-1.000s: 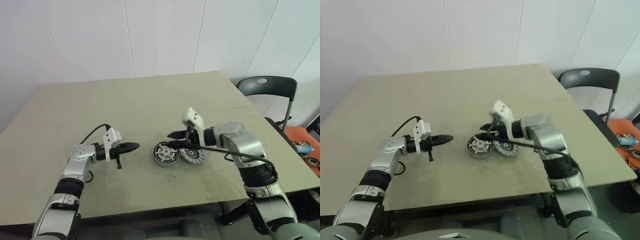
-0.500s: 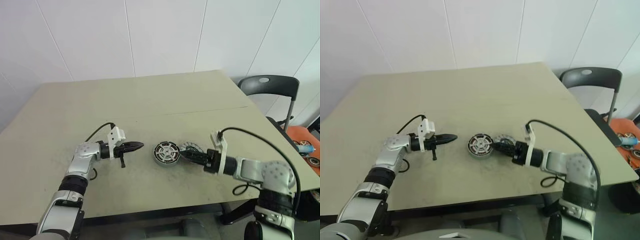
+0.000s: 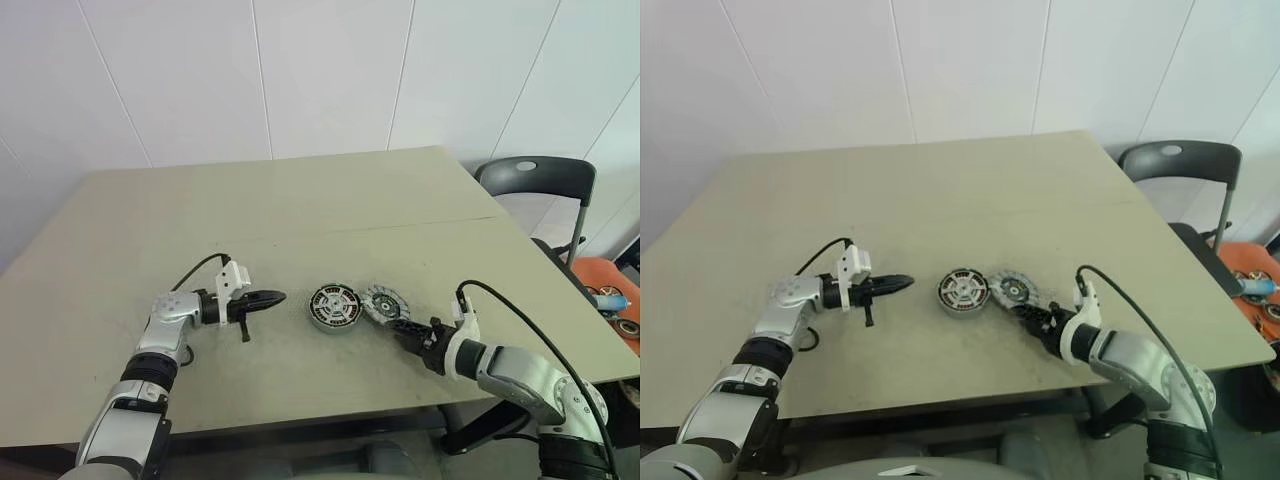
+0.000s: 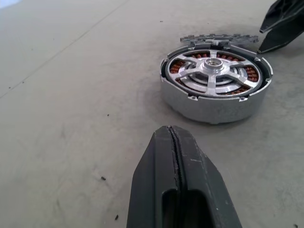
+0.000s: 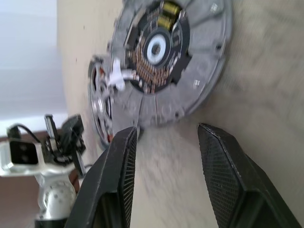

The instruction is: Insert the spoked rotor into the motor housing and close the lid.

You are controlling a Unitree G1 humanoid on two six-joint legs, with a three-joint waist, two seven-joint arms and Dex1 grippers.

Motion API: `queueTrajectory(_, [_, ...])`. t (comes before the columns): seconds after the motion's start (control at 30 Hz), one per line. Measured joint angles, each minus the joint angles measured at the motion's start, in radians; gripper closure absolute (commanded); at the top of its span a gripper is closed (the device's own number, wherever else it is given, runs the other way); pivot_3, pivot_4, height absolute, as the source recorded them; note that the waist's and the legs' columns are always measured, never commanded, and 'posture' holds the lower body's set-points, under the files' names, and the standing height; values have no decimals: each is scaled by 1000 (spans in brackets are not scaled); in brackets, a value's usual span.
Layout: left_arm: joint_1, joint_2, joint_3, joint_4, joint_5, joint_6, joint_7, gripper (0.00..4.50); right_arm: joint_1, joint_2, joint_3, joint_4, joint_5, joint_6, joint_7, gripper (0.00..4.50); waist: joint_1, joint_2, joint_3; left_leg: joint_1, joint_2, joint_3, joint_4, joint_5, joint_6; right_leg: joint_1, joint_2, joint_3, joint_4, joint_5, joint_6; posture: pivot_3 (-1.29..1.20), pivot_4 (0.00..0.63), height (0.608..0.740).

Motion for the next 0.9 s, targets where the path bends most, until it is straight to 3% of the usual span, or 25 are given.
queueTrajectory(0.13, [-11,-6,0,36,6,-17,0,4500,-35,9,14,3,-1,-55,-16,2382,0,0,0,0,0,0,0,-1,2,0,0,0,-1,1,2,0,0,740])
queueTrajectory(0.23, [-27,-14,0,57,11,-30,0,4500,-78,31,50,19,-18,-116,-24,2929,0,0,0,0,0,0,0,-1,2,0,0,0,-2,1,2,0,0,740])
queueTrajectory(0.4, [-34,-22,2,78,12,-44,2,4500,-118,70,78,39,-73,-198,-5,4475,0,2,0,0,0,0,0,-2,3,0,0,0,-2,1,2,0,0,740])
queueTrajectory(0.5, [-40,-21,4,97,13,-59,10,4500,-124,57,93,38,-123,-196,39,4498,0,2,-1,0,0,0,0,-2,3,0,0,0,-2,1,2,0,0,740])
queueTrajectory(0.63, [-47,-22,4,113,13,-67,15,4500,-157,-45,152,2,-280,-143,177,4498,1,3,-1,0,0,0,0,-2,3,0,1,0,-2,1,2,0,0,740])
queueTrajectory(0.9, [-59,-22,4,112,13,-71,18,4500,-223,-247,459,-231,-907,-212,542,4498,0,4,-1,-1,0,0,0,-2,3,0,1,0,-5,0,3,0,0,740])
